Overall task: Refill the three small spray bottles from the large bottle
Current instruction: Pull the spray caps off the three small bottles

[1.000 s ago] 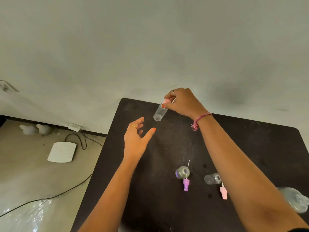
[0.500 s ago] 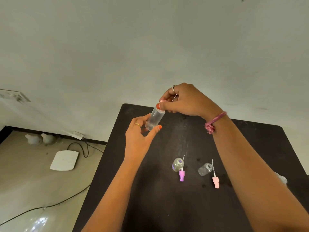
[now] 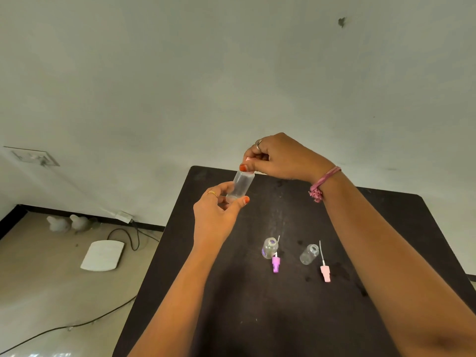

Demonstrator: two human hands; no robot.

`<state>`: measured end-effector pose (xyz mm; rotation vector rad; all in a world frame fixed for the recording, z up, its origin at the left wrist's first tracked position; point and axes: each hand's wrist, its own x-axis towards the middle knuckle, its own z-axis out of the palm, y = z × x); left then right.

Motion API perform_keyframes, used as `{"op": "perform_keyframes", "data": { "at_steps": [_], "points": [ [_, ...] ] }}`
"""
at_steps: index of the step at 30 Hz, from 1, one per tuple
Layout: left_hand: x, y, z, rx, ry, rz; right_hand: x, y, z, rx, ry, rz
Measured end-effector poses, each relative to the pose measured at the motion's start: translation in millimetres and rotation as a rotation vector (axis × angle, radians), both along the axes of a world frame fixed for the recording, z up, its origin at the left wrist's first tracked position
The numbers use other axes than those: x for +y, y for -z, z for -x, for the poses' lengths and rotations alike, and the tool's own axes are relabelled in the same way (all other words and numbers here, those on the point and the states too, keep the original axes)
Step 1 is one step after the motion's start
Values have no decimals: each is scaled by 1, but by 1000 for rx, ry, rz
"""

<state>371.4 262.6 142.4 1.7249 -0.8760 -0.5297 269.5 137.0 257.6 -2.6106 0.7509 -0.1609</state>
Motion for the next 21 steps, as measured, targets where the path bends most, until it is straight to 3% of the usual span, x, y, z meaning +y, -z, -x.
{"op": "perform_keyframes", "data": {
  "at_steps": [5, 9, 11, 15, 21],
  "points": [
    [5, -2, 5, -8, 31, -15, 6, -10, 3, 32, -98, 54],
    [11, -3, 6, -6, 20, 4, 12, -18, 8, 55, -159, -58],
    [12, -5, 6, 1, 14, 3, 16, -19, 8, 74, -133, -56],
    [14, -7, 9, -3, 31, 6, 19, -18, 6, 98, 20, 142],
    [15, -7, 10, 14, 15, -3, 23, -24, 11, 90, -32, 40]
  ]
}}
